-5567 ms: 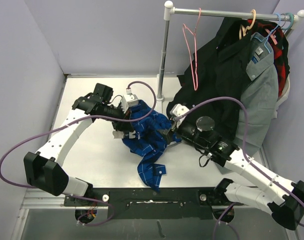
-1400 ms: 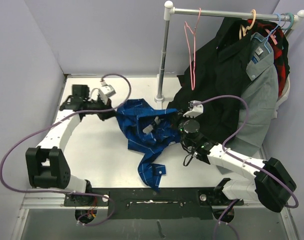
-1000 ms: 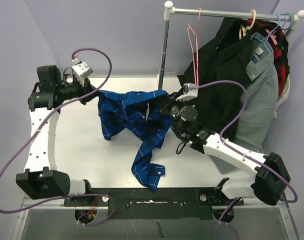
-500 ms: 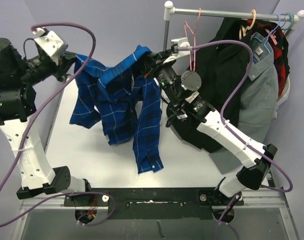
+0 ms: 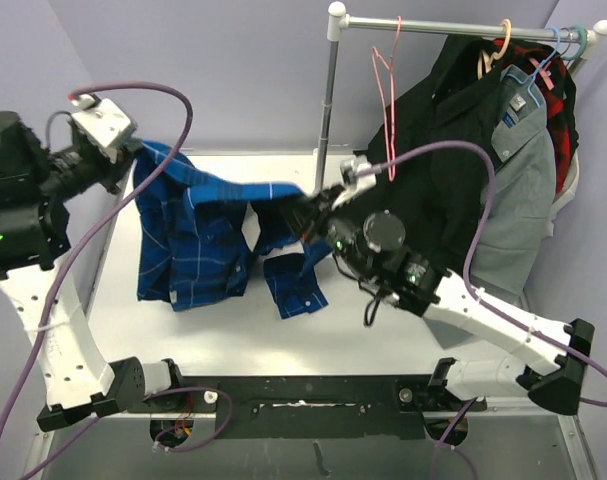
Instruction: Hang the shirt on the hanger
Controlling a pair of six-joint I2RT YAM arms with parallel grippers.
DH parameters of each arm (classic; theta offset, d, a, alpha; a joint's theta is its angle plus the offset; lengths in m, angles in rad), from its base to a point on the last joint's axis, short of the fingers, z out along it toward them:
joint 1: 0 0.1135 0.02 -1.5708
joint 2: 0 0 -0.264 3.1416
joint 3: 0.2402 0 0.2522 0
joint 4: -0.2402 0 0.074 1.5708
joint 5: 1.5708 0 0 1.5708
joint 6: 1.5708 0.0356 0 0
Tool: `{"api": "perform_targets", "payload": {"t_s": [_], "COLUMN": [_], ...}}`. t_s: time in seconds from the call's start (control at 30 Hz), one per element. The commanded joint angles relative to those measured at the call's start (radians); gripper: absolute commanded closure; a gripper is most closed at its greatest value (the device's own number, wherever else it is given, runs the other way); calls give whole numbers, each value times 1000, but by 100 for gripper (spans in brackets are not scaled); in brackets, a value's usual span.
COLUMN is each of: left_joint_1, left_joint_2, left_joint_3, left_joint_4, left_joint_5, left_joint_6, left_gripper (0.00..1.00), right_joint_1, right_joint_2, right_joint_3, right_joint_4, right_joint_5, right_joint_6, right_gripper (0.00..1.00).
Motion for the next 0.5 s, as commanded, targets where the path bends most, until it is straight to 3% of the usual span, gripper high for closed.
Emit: {"api": "perform_targets", "payload": {"t_s": [0.0, 0.17, 0.23, 0.47], "left_joint_1": [-32, -329, -390, -401], "left_joint_2": [-53, -43, 1, 240], "left_joint_3": [-393, -809, -920, -908], "left_joint_4": [92, 224, 308, 473], "left_joint_5": [35, -190, -228, -309], "left_joint_6": [-58, -68, -86, -100], "left_gripper": [100, 100, 100, 100], "right_joint_1": [134, 229, 229, 145], "right_joint_2": [-136, -158, -126, 85], "right_joint_3": [-219, -400, -426, -346], "right_joint_4": [-46, -198, -263, -624], "right_joint_5": [267, 509, 553, 654], "right_joint_6": [230, 579, 696, 1074], "right_gripper": [100, 100, 100, 100]}}
